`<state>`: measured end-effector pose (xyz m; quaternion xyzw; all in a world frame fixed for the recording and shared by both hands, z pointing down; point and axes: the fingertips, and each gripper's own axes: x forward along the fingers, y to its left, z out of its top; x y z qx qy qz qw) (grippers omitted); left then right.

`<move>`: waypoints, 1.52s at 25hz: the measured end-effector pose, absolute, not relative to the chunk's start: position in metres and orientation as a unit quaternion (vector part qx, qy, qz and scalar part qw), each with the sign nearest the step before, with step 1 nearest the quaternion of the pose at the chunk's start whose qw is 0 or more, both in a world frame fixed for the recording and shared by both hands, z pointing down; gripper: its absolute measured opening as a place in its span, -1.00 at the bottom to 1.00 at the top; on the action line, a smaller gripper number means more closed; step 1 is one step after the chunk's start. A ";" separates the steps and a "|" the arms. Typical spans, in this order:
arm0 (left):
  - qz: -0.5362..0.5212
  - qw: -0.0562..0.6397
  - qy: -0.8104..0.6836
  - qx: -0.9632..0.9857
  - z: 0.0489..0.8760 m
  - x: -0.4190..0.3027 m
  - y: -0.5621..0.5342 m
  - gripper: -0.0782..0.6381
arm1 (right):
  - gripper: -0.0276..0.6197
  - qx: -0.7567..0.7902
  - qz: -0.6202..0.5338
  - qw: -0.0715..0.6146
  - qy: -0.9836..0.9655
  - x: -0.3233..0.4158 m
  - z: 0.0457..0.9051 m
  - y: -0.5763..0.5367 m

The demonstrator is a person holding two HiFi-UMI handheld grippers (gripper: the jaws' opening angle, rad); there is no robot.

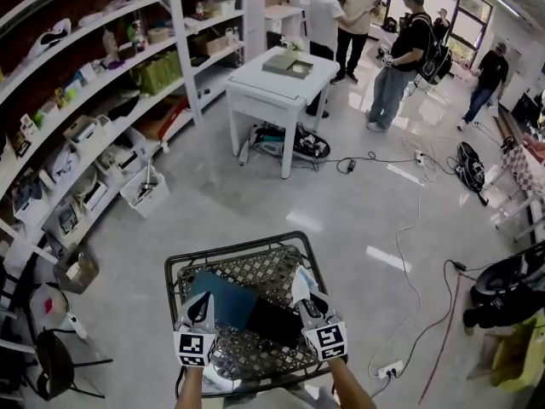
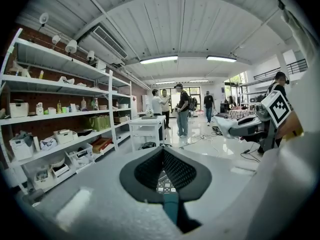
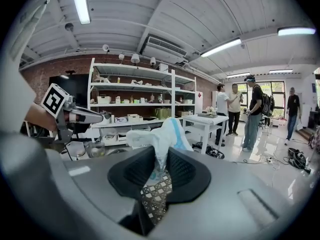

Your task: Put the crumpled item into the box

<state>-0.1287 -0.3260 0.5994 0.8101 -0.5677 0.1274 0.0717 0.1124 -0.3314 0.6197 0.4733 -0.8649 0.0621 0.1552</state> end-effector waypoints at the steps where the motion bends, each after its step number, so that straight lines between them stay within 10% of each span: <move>1: 0.130 0.074 -0.566 0.811 0.603 -0.131 -0.325 -0.77 | -0.69 0.472 0.066 0.158 -0.865 0.108 0.624 -0.329; 38: 0.163 0.171 -0.538 0.809 0.723 -0.117 -0.286 -0.77 | -0.69 0.398 0.148 0.289 -0.858 0.073 0.766 -0.244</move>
